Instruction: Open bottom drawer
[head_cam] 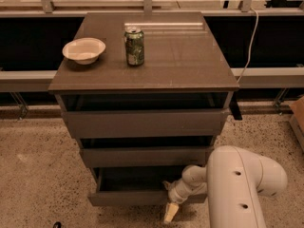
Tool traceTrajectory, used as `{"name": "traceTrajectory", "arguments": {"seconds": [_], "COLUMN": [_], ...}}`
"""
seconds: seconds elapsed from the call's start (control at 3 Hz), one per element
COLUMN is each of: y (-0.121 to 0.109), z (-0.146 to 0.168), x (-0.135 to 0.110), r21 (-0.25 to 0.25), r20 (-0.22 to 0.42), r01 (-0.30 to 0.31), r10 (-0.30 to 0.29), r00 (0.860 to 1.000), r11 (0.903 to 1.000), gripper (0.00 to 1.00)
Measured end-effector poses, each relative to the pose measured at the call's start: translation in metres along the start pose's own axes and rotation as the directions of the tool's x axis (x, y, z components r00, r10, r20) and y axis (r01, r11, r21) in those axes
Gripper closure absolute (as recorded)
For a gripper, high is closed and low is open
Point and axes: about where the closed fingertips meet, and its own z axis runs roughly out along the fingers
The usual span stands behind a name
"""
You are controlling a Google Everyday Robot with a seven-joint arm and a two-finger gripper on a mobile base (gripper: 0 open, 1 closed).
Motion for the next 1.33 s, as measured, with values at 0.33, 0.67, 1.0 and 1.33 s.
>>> {"name": "traceTrajectory", "arguments": {"seconds": [0.33, 0.67, 1.0, 1.33], "y": [0.015, 0.015, 0.016, 0.041], "z": [0.004, 0.001, 0.000, -0.025], "x": [0.004, 0.002, 0.001, -0.029], "r21": [-0.029, -0.029, -0.030, -0.060], "r20": [-0.010, -0.010, -0.010, -0.021], "r01": [-0.015, -0.015, -0.012, 0.059], "r10": [0.015, 0.015, 0.012, -0.060], "r00": [1.000, 1.000, 1.000, 0.998], "r11": [0.9995, 0.9995, 0.9995, 0.9964], "gripper": [0.19, 0.20, 0.19, 0.00]}}
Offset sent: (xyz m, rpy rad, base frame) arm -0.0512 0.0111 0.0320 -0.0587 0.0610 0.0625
